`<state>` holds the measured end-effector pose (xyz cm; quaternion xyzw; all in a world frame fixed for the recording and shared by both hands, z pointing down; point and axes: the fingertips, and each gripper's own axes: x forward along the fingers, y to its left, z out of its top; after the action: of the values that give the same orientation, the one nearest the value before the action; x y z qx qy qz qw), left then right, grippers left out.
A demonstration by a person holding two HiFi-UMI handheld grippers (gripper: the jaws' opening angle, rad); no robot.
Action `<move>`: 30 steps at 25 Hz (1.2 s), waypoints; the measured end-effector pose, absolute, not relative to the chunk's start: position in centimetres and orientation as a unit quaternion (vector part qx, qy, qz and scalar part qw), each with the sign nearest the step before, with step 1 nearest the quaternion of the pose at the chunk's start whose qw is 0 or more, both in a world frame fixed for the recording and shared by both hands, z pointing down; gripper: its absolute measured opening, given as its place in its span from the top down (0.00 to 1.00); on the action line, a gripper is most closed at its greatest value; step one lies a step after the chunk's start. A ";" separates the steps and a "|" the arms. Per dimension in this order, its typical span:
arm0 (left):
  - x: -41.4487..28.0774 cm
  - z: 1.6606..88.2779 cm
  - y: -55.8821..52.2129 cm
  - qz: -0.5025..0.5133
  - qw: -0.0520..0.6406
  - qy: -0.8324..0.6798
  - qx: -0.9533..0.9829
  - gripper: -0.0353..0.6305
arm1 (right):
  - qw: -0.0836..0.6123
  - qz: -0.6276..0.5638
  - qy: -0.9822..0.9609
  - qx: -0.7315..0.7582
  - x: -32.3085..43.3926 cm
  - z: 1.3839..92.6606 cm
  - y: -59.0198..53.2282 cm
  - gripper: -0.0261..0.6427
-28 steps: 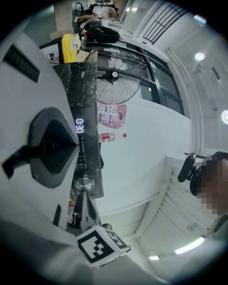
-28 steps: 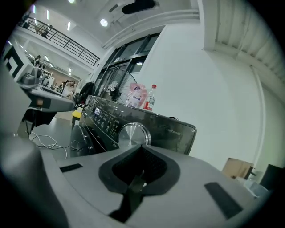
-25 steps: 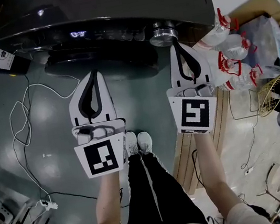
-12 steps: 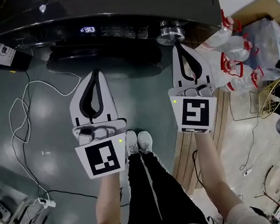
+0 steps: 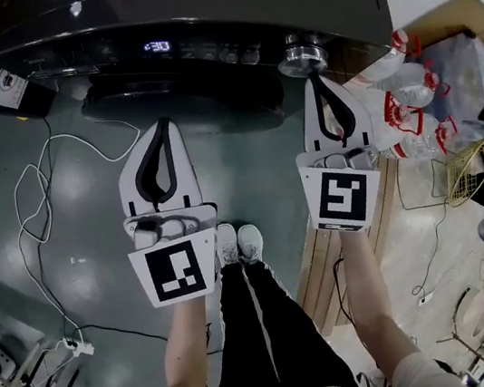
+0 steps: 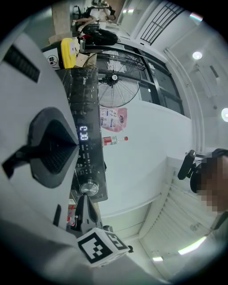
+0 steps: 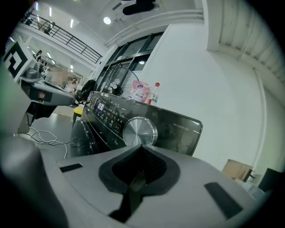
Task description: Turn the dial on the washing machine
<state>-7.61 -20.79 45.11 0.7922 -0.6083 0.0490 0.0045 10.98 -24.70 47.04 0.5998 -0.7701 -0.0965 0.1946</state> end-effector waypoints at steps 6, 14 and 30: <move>-7.6 45.6 -20.9 0.047 0.010 -0.610 0.791 0.95 | 0.185 -0.083 -0.773 0.601 11.0 47.0 -24.7 0.96; -7.8 45.6 -21.0 0.047 0.009 -0.611 0.791 0.95 | 0.190 -0.073 -0.789 0.580 9.7 48.0 -24.8 0.96; -9.5 46.1 -20.9 0.051 0.013 -0.625 0.779 0.95 | 0.195 -0.073 -0.791 0.575 8.8 48.4 -25.0 0.96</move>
<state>-9.47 -20.86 46.12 0.7792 -0.6245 0.0509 0.0133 8.75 -24.96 48.39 0.5748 -0.7913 -0.0735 0.1953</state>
